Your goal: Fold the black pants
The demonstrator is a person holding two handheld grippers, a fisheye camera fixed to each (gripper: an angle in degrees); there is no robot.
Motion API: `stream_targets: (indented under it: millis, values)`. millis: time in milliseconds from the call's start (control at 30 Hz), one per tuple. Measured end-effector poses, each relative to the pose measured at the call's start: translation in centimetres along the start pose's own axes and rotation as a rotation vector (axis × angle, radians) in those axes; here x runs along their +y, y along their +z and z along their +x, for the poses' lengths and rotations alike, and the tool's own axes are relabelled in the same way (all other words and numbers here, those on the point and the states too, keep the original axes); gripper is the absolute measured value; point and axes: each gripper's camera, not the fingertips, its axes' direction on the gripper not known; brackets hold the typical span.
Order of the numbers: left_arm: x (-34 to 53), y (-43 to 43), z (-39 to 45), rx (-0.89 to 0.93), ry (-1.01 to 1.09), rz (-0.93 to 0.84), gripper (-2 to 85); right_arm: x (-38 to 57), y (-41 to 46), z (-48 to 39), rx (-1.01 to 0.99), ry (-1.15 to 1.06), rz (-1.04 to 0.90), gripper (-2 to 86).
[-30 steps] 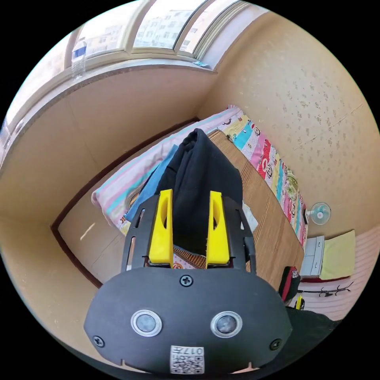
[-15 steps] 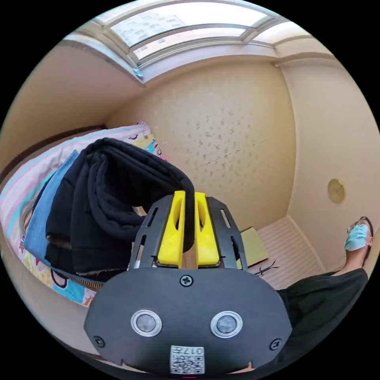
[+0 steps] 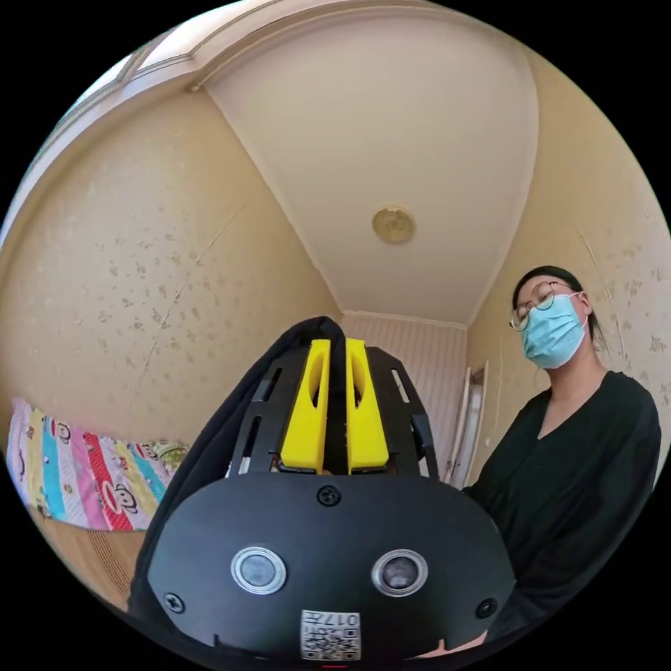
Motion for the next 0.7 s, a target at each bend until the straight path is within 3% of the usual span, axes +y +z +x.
stream_targets:
  millis: [267, 433, 567, 700]
  values:
    - [3.6, 12.7, 8.5, 0.215, 0.052, 0.046, 3.5, 4.8, 6.2, -2.5, 0.458, -0.387, -0.390, 4.0]
    - [8.9, 18.3, 9.8, 0.372, -0.011, 0.026, 3.5, 7.5, 9.7, 1.2, 0.569, -0.369, -0.412, 15.7]
    - [14.6, 24.2, 11.2, 0.503, -0.092, -0.109, 3.5, 11.0, 14.2, 4.1, 0.859, -0.536, -0.331, 21.1]
    - [21.3, 28.3, 12.5, 0.654, -0.205, -0.299, 3.7, 10.6, 18.8, 7.8, 0.853, -0.541, -0.372, 16.0]
